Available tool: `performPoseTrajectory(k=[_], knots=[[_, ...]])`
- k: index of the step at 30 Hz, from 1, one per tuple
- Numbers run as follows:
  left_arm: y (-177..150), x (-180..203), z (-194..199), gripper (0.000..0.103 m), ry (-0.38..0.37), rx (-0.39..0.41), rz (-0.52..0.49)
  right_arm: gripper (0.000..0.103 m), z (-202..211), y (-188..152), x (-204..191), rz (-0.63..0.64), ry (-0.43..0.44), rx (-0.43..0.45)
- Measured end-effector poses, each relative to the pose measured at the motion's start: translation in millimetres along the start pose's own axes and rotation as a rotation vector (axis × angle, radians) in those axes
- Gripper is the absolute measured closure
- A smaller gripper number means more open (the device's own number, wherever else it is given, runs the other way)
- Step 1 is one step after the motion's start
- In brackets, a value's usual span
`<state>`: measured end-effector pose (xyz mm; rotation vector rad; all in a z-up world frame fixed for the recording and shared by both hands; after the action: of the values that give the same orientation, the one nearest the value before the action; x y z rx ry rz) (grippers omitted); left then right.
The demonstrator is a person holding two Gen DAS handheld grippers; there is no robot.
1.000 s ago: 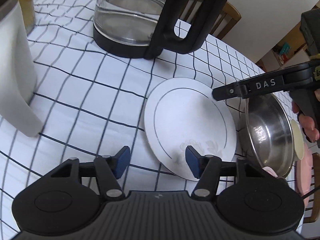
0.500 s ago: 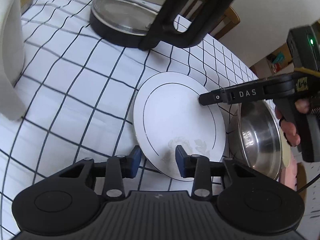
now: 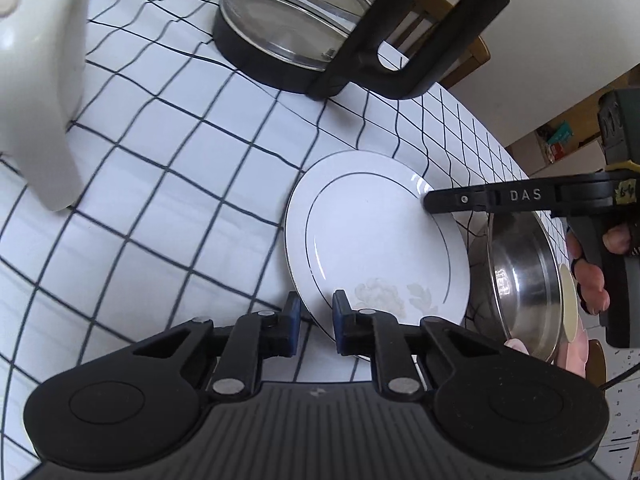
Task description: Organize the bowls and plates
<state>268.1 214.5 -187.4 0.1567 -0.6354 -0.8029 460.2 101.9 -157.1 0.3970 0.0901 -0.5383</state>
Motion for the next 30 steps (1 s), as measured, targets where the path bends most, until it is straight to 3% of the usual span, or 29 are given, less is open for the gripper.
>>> performPoseTrajectory(k=[6, 15, 30], knots=[[-8.5, -11.0, 15.2, 0.088, 0.005, 0.014, 0.003, 0.092, 8.2, -12.2, -15.4, -0.033, 0.008, 0.042], [-30.1, -22.9, 65.1, 0.088, -0.053, 0.052, -0.015, 0.094, 27.9, -38.6, -40.0, -0.088, 0.048, 0.077], [-58.3, -5.3, 142.2, 0.088, -0.141, 0.113, -0.1, 0.095, 101.8, -92.5, -79.6, -0.144, 0.031, 0.192]])
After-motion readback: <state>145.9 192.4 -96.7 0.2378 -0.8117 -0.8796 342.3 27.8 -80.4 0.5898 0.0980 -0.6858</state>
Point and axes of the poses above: each gripper's, at about its wrist camera, not at the fingertips, and z roughly against the way its jaws point, x to its right, y to its top, the point moved 1 cm from there along -z, roughly the way its jaws point, and after that the axes turned 3 degrees about x, right-handed, at the moved point
